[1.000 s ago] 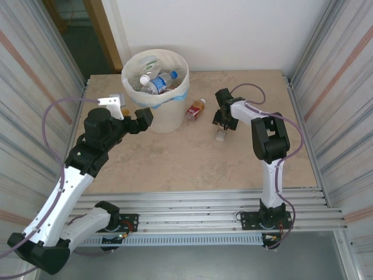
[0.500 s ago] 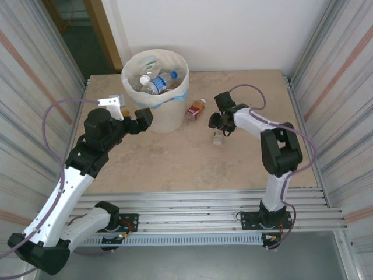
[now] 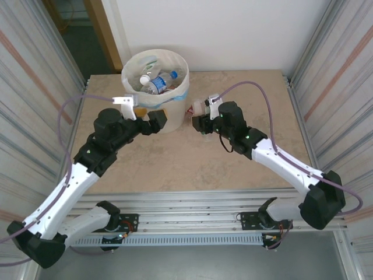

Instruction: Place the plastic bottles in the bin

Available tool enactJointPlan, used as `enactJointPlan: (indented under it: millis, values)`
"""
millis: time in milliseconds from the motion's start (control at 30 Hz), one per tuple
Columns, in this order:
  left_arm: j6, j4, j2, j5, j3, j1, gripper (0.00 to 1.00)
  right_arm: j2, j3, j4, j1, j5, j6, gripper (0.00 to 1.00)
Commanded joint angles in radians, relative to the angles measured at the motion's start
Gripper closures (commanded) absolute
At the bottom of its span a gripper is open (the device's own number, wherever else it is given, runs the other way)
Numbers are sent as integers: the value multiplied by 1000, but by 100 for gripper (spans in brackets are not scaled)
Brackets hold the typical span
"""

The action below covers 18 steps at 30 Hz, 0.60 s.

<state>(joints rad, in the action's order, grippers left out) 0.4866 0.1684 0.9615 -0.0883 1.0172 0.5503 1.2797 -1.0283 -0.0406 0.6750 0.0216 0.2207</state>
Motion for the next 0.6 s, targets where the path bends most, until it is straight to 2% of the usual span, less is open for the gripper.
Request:
enactJointPlan:
  millis: [0, 300, 567]
  values:
    - [-16, -94, 31, -26, 43, 33, 2, -65, 16, 73, 36, 12, -93, 59]
    - [14, -244, 178, -200, 102, 93, 2, -130, 12, 77, 80, -2, -104, 56]
    - [-14, -244, 261, -231, 159, 134, 1, -135, -1, 86, 92, -28, -97, 55]
